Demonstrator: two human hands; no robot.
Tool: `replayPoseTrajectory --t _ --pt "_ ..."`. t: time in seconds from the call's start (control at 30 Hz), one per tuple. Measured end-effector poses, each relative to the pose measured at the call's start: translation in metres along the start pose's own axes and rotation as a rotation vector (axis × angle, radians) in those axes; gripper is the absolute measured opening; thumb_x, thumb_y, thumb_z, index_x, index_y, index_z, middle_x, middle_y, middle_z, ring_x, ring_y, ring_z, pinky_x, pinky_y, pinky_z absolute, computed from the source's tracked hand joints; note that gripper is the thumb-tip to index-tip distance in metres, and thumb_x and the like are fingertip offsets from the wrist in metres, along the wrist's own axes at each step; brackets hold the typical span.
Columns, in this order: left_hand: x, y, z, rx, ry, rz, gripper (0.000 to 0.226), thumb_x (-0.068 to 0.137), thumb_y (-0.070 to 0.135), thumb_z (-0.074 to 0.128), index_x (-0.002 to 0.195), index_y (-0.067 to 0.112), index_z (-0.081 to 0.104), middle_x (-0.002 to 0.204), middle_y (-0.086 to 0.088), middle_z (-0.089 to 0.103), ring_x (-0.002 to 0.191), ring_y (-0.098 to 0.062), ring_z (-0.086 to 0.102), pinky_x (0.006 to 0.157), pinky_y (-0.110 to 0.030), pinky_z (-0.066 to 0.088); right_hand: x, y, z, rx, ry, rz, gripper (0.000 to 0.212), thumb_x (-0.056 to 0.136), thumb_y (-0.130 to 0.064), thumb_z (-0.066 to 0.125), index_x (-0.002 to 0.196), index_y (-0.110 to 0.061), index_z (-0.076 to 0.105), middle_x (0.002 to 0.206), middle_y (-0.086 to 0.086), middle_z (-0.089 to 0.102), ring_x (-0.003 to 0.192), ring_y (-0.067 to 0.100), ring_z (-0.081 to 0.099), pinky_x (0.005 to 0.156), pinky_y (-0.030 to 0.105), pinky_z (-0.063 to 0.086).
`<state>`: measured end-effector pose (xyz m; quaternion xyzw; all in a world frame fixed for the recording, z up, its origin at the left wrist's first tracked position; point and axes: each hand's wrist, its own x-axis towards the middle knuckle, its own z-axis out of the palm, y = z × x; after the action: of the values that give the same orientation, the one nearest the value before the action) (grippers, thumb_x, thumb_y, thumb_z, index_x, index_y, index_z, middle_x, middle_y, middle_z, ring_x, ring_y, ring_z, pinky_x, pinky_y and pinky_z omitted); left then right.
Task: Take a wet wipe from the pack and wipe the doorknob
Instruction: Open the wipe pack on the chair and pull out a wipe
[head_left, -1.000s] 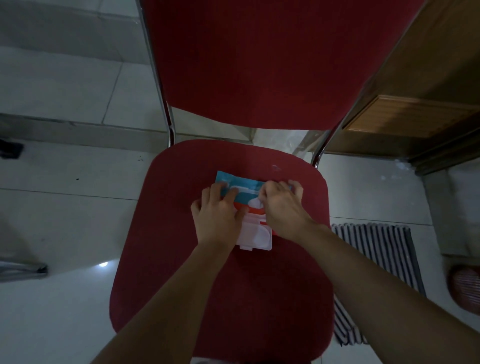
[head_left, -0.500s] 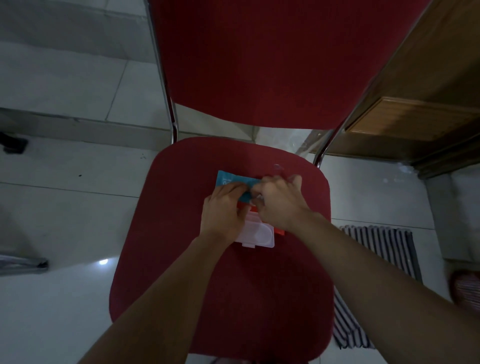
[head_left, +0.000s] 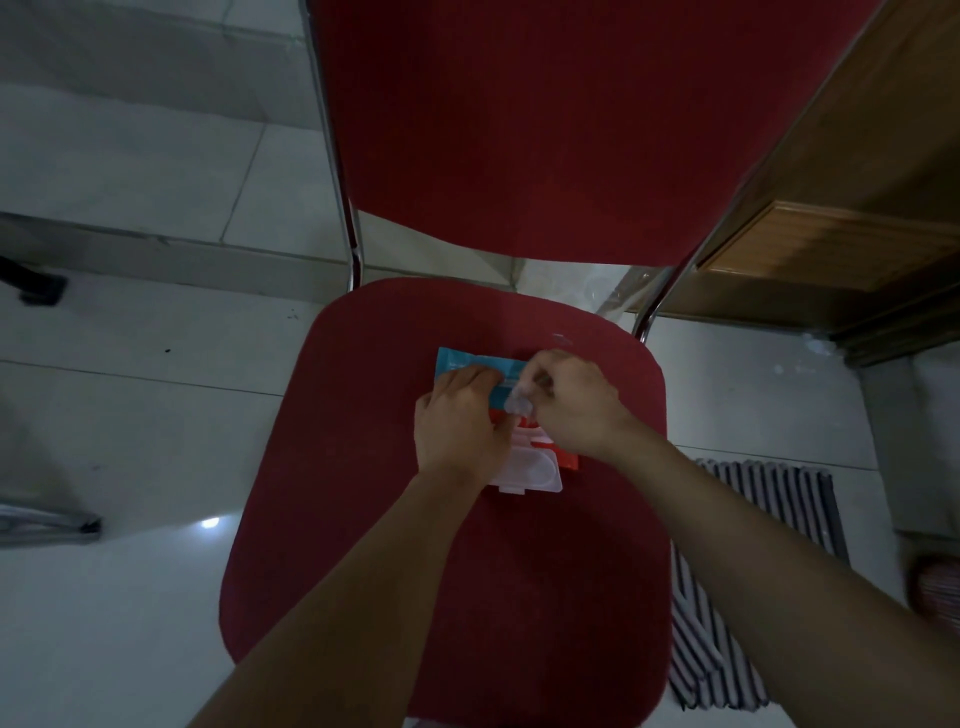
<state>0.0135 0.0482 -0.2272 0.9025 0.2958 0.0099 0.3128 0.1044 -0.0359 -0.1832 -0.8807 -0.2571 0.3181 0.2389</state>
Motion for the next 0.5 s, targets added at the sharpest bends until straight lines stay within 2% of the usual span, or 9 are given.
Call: replayPoseTrajectory --t 0.03,0.1,0.17,0.27,0.3,0.4,0.5 --pt "0.0 0.0 0.0 0.004 -0.001 -0.001 0.04 0.082 0.03 0.06 0.12 0.018 0.056 0.128 0.0 0.058 0.12 -0.018 0.049 0.095 -0.037 0.04 0.0 0.001 -0.004 0.061 -0.004 -0.002 0.02 0.088 -0.011 0.049 0.073 -0.024 0.055 0.087 -0.004 0.056 0.085 0.018 0.056 0.079 0.039 0.047" --pt "0.0 0.0 0.002 0.01 0.001 -0.003 0.039 0.082 0.029 0.061 0.119 0.018 0.056 0.126 0.0 0.059 0.119 -0.018 0.05 0.094 -0.037 0.04 -0.001 0.001 -0.012 0.159 -0.02 -0.005 0.015 0.092 -0.011 0.047 0.083 -0.015 0.058 0.089 0.001 0.059 0.084 0.019 0.057 0.067 0.031 0.048" --pt "-0.001 -0.001 0.003 0.006 0.01 0.0 0.038 0.081 0.028 0.061 0.118 0.018 0.056 0.125 0.001 0.06 0.119 -0.018 0.051 0.095 -0.037 0.042 -0.001 0.0 -0.019 0.266 -0.002 -0.013 0.016 0.094 -0.011 0.045 0.083 -0.017 0.056 0.091 0.003 0.061 0.085 0.017 0.056 0.067 0.023 0.045" --pt "-0.002 -0.002 0.003 0.012 0.005 0.003 0.038 0.081 0.028 0.062 0.117 0.02 0.056 0.124 0.002 0.06 0.118 -0.017 0.05 0.095 -0.037 0.042 0.0 -0.006 -0.029 0.426 0.073 -0.008 0.021 0.094 -0.009 0.046 0.078 -0.02 0.055 0.081 0.003 0.061 0.077 0.013 0.055 0.066 0.017 0.045" --pt "-0.002 -0.002 0.003 0.015 0.004 0.006 0.038 0.081 0.029 0.062 0.117 0.02 0.056 0.123 0.002 0.06 0.118 -0.017 0.05 0.096 -0.037 0.042 0.0 -0.007 -0.031 0.473 0.079 0.0 0.022 0.093 -0.008 0.047 0.077 -0.02 0.056 0.081 0.008 0.062 0.077 0.016 0.055 0.068 0.022 0.047" --pt "-0.002 -0.001 0.002 0.01 0.005 0.014 0.037 0.082 0.032 0.061 0.117 0.019 0.056 0.122 0.001 0.061 0.117 -0.017 0.051 0.097 -0.038 0.044 -0.001 -0.01 -0.037 0.573 0.084 -0.001 0.024 0.092 -0.005 0.047 0.075 -0.02 0.057 0.091 0.027 0.066 0.083 0.032 0.062 0.085 0.046 0.051" --pt "-0.003 -0.001 0.002 0.001 0.0 0.02 0.038 0.083 0.031 0.06 0.118 0.019 0.055 0.123 0.001 0.06 0.117 -0.018 0.051 0.096 -0.036 0.043 -0.006 -0.011 -0.039 0.606 0.138 -0.029 0.026 0.092 -0.004 0.047 0.076 -0.021 0.058 0.097 0.033 0.065 0.094 0.041 0.063 0.09 0.053 0.051"
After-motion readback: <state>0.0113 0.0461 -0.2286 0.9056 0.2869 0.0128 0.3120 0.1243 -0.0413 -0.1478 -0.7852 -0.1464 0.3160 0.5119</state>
